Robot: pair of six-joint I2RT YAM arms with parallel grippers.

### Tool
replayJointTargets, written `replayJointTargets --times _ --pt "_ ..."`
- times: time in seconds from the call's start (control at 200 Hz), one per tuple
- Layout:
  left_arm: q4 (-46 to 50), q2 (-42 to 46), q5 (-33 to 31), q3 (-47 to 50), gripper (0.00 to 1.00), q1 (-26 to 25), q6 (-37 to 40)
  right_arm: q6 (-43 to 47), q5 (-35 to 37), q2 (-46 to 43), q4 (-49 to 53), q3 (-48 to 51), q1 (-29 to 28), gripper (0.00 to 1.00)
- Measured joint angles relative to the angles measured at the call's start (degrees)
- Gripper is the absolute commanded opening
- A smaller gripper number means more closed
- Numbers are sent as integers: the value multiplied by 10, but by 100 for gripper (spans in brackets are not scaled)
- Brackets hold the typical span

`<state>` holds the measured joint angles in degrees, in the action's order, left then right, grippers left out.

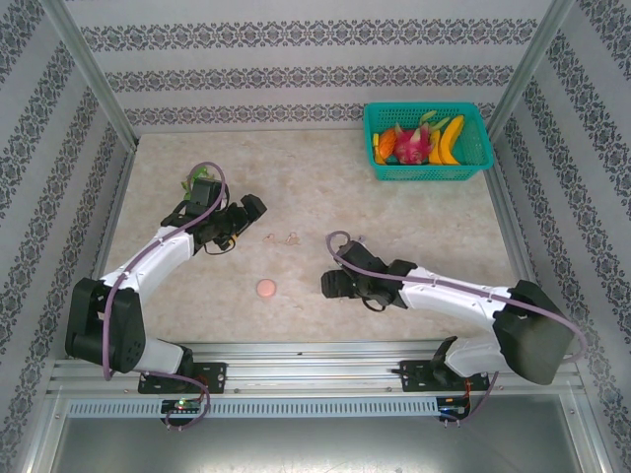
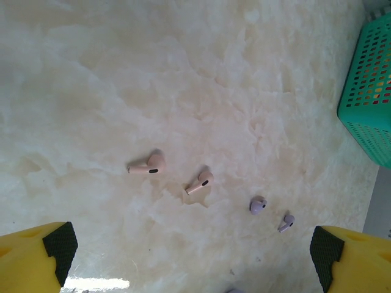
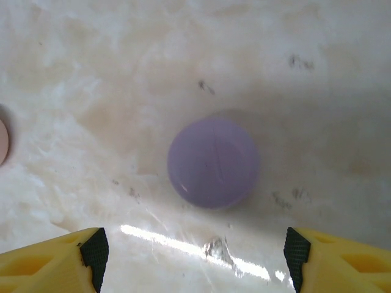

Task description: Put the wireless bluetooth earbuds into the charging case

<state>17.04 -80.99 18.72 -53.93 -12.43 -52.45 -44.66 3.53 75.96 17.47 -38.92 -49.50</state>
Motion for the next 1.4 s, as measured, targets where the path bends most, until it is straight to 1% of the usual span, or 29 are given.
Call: replayJointTargets --times 0.19,0.3,0.445,0.799,1.054,1.269,1.399 --pt "5 -17 -2 -29 100 0 16 -96 -9 0 -3 31 -14 78" --pt "5 -34 -2 -49 100 0 25 -128 -10 8 -17 31 -14 78" --pt "5 -50 -1 -58 100 0 27 -155 -11 44 -28 20 -14 79" --pt "6 -59 -2 -60 100 0 40 -163 -20 125 -40 -52 -12 79" --pt "6 -59 -9 -60 100 0 45 -148 -31 164 -35 -97 17 79" --pt "6 -59 -10 -60 100 0 47 -132 -30 196 -9 -139 32 79" --pt "6 -62 -10 -60 100 0 47 -132 -27 222 30 -181 32 79"
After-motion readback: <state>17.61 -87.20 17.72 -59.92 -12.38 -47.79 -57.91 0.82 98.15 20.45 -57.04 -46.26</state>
